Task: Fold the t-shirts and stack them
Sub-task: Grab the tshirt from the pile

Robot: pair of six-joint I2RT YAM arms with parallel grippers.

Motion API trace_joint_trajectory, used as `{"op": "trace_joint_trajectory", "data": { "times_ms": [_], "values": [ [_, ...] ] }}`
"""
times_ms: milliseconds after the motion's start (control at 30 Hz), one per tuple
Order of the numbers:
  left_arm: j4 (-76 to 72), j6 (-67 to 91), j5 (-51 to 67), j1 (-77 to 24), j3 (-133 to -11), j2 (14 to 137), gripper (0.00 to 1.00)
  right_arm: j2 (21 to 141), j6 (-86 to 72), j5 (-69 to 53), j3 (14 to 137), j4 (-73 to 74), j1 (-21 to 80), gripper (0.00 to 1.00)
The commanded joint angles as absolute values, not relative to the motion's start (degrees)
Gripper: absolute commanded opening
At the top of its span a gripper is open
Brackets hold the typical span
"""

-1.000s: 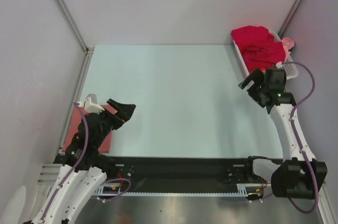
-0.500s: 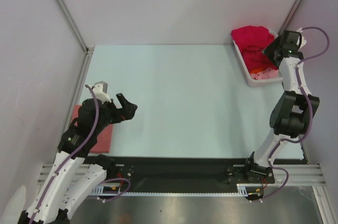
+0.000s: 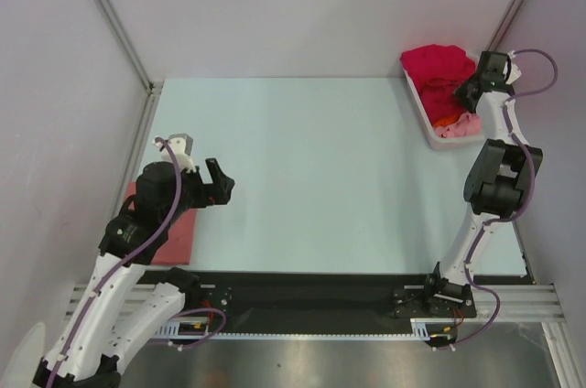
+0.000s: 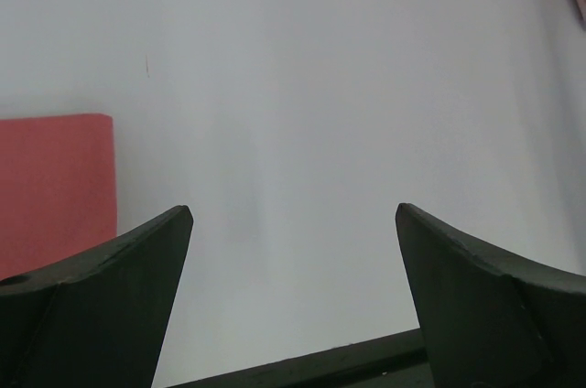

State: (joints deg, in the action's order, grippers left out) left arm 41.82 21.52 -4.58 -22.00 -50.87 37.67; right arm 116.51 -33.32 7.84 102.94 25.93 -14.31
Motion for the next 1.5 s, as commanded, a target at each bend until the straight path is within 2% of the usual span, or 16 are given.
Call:
{"op": "trace_joint_trajectory", "data": {
  "times_ms": [0,67,100,133,267,300,367,433,533,567,600,767,967,1100,1300,1467],
  "values": [
    [43.2,18.7,-6.2,-22.2,-53.3,36.7,1.0,114.4,-31.8,11.9,106.9,24.7,-13.6,0.38],
    [43.3,18.6,-6.2,-22.2,-53.2,36.3,1.0,113.6,-29.9,12.5,107.0,24.9,-13.4,0.21],
    [43.2,18.7,-6.1,-22.2,-53.1,36.0,1.0,113.4,-29.3,12.9,107.0,25.4,-13.5,0.2],
    [43.2,18.8,-6.0,-22.2,-52.9,35.9,1.0,113.5,-27.9,11.4,106.9,25.2,-13.7,0.36],
    [43.3,18.8,-5.7,-22.2,-52.7,35.8,1.0,116.1,-26.3,8.2,108.6,26.3,-15.2,0.79],
    [43.6,18.7,-5.7,-22.2,-52.7,35.7,1.0,116.7,-25.8,8.0,109.6,26.7,-15.4,0.78],
    [44.2,18.5,-5.7,-22.2,-52.9,35.6,1.0,117.9,-25.1,7.6,111.5,27.3,-15.7,0.75],
    [44.6,18.5,-5.8,-22.2,-52.7,35.2,1.0,119.0,-24.9,7.5,112.8,27.7,-15.9,0.65],
    [44.2,18.2,-5.7,-22.2,-52.7,35.5,1.0,118.1,-25.6,9.3,113.9,29.3,-15.9,0.23],
    [44.1,18.2,-5.7,-22.2,-52.8,36.0,1.0,117.5,-25.5,10.6,114.2,29.9,-15.9,0.04],
    [43.7,18.2,-5.4,-22.2,-52.9,36.1,1.0,116.8,-25.4,11.2,114.3,29.9,-15.9,0.0],
    [41.7,18.3,-4.5,-22.7,-53.3,37.2,1.0,113.0,-21.4,13.5,117.1,31.5,-15.6,0.0],
    [41.9,18.7,-3.5,-23.3,-53.7,38.8,1.0,109.0,-19.9,17.8,133.9,39.8,-13.8,0.0],
    [42.0,20.5,-1.1,-24.4,-54.9,41.8,1.0,102.1,-18.5,20.7,133.0,32.8,-12.0,0.0],
    [43.2,20.9,1.1,-25.4,-62.4,45.3,1.0,98.0,-21.0,11.1,139.7,26.4,-9.3,0.0],
    [44.8,24.5,4.1,-25.4,-66.4,46.7,1.0,90.4,-23.0,8.8,132.7,24.6,2.3,0.0]
  ]
}}
